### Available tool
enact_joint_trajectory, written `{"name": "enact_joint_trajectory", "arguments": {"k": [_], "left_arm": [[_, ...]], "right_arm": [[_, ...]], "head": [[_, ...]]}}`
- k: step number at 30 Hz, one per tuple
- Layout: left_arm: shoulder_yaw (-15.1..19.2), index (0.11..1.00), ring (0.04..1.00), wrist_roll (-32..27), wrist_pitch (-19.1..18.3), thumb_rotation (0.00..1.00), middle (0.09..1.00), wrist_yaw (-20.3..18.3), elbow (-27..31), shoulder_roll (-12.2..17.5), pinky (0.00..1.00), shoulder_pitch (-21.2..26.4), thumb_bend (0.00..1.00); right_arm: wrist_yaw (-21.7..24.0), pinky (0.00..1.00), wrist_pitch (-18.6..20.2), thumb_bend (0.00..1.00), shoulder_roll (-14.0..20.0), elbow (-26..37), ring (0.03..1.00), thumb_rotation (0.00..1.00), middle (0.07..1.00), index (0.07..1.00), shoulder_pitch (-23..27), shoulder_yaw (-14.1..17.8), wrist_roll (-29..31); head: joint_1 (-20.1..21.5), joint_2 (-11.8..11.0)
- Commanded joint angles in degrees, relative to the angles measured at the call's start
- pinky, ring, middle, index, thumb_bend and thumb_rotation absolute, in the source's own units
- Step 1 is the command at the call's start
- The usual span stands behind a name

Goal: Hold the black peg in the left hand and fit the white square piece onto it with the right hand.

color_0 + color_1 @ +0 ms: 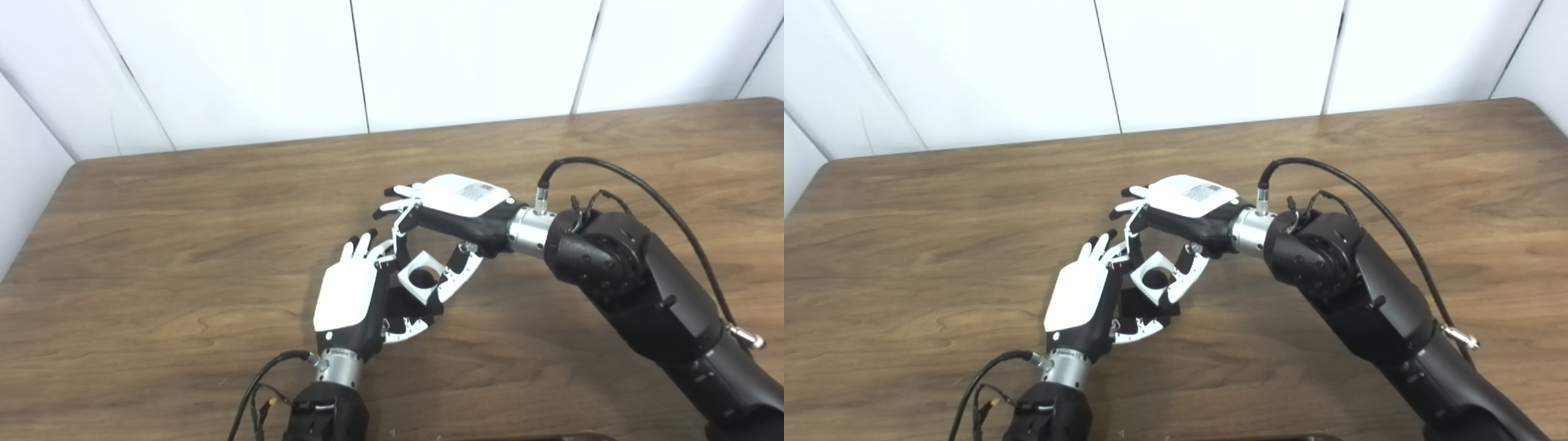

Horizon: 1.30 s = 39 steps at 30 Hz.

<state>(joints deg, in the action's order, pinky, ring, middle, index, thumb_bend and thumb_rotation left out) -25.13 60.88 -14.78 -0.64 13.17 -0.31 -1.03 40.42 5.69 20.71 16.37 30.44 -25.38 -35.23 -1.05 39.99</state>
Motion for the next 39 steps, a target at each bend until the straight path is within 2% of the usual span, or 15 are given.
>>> {"name": "enact_joint_trajectory", "arguments": {"k": [1,29,39], "left_arm": [[-0.8,0.486,0.99,-0.48,-0.05,0.08,0.868,-1.38,0.07,-0.23,1.0,-0.51,0.52],[-0.94,0.485,0.981,-0.75,-0.44,0.08,0.863,-0.94,-1.18,-0.51,1.0,0.78,0.52],[-0.85,0.486,0.986,0.15,-0.97,0.08,0.862,-0.27,-2.0,-0.37,1.0,0.89,0.52]], "right_arm": [[-1.35,1.0,-1.13,0.53,0.05,-0.12,1.0,0.14,0.905,0.487,2.1,0.87,-0.09],[-1.71,1.0,-0.85,0.53,-0.44,0.55,1.0,0.14,0.907,0.487,1.36,0.7,-0.44],[-3.97,1.0,-0.32,0.53,-0.99,0.45,1.0,0.14,0.915,0.488,0.42,2.36,-0.85]], "head": [[-0.08,0.02],[-1.04,0.61],[-1.28,0.62]]}}
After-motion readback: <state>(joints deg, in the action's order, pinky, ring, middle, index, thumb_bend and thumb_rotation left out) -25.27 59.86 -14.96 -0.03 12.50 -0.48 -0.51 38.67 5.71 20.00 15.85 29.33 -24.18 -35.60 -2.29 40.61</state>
